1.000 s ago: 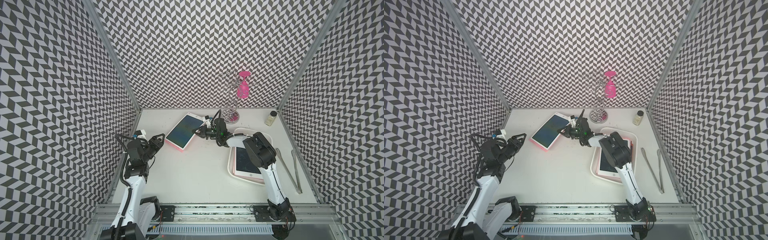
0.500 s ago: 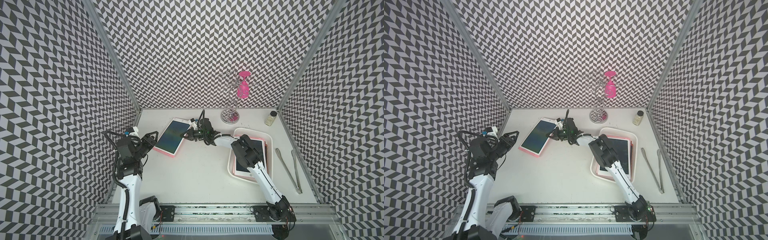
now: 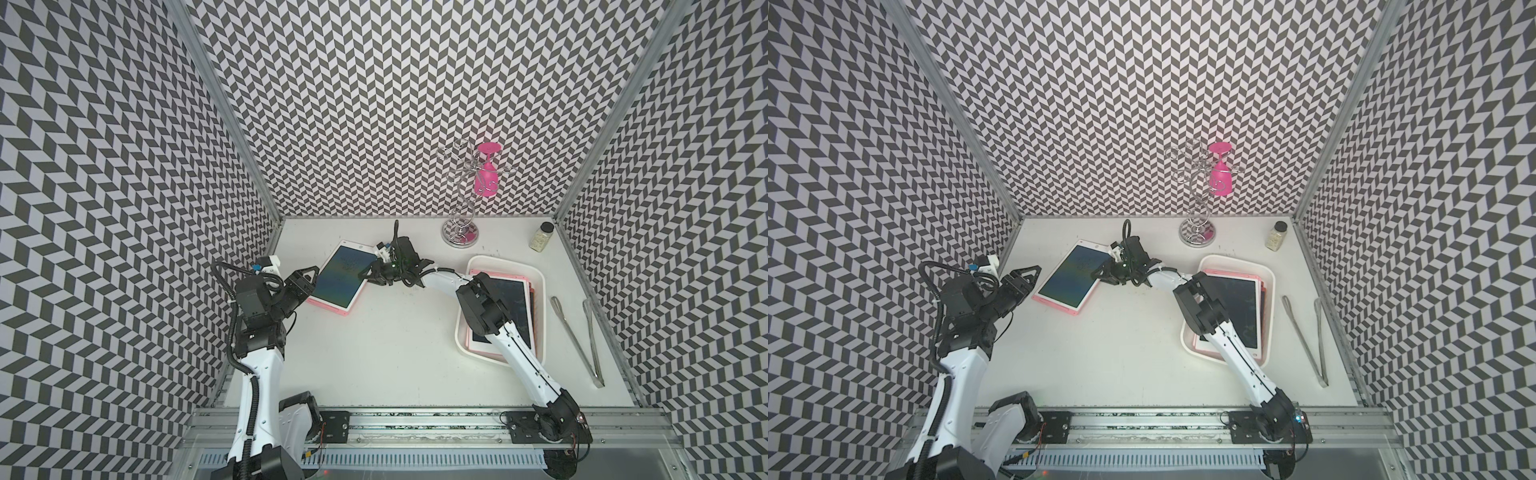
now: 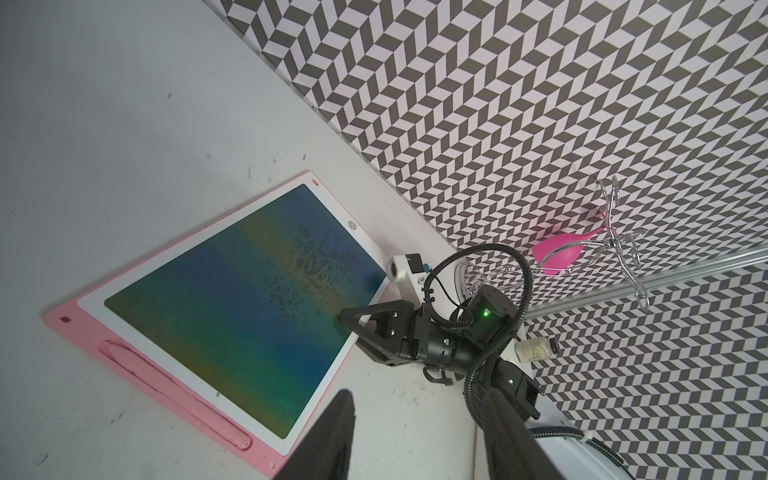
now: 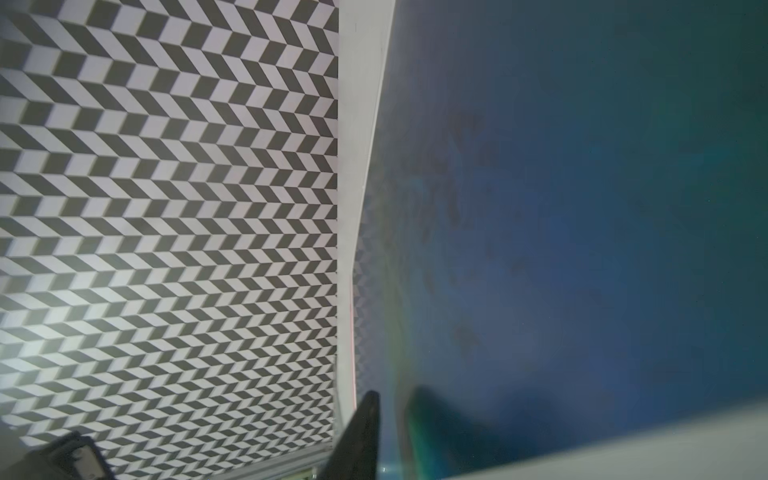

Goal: Take out the writing tablet from the storage box
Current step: Place the writing tablet at the center of the board, then move the writing tablet to the center of the board.

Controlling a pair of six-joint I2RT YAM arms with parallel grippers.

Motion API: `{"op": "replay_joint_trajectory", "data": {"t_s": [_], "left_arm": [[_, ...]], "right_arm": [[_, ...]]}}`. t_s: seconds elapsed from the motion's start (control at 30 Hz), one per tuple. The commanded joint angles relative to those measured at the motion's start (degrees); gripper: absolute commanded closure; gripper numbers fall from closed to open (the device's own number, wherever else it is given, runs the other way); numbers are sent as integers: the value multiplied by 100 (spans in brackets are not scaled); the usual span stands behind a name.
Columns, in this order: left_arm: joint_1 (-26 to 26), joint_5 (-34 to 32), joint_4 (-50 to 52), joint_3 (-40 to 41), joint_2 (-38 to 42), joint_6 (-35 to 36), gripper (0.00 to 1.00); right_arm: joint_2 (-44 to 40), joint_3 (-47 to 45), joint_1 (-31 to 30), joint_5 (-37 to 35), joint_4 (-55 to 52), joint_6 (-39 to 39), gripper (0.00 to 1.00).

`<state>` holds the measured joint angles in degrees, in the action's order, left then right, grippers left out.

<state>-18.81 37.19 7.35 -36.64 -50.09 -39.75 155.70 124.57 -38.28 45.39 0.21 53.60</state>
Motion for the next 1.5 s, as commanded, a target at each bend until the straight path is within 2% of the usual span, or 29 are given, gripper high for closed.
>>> {"op": "replay_joint_trajectory", "data": {"t_s": [0.0,0.03,0.07,0.13,0.23,0.5,0.57,0.77,0.83,0.9,1.03,1.17,1.3,1.47], "left_arm": [[-35,-31,-103,91,-23,140,47],[-36,-28,-115,98,-40,143,47],[-35,-31,-141,125,-53,135,47],[-35,-22,-183,140,-87,172,47],[-27,-21,-96,70,-163,352,46],[173,-57,229,-225,-552,731,43],[470,-243,420,-427,-840,942,42],[1848,-1474,950,-1320,-2124,1486,42],[2006,-1464,1037,-1617,-2584,1566,42],[2163,-1885,1289,-2009,-2971,1647,37],[2483,-2496,1698,-2599,-3508,1887,36],[3150,-3322,1992,-3239,-4241,2046,34],[3577,-3631,2048,-3976,-5160,2324,32],[3621,-4158,2580,-5079,-6382,2549,30]], "right_arm": [[123,182,-39,-642,-826,-385,55],[127,293,-47,-804,-1058,-505,50],[133,467,-54,-1030,-1400,-673,37],[151,649,-57,-1340,-1787,-879,25],[141,794,-48,-1868,-2323,-1192,1],[-160,793,-48,-3090,-3301,-1976,1],[-424,541,-39,-3259,-3269,-2109,1],[-1594,-401,92,-3533,-3080,-2518,1],[-1996,-639,194,-3522,-3202,-2633,1],[-2520,-1073,312,-3467,-3162,-2759,1],[-3781,-2373,490,-3352,-2524,-2990,1],[-4837,-3425,688,-3573,-2055,-3046,1],[-5536,-4272,1088,-3495,-1745,-3107,1],[-5993,-5132,1654,-3548,-1849,-3357,1]]}}
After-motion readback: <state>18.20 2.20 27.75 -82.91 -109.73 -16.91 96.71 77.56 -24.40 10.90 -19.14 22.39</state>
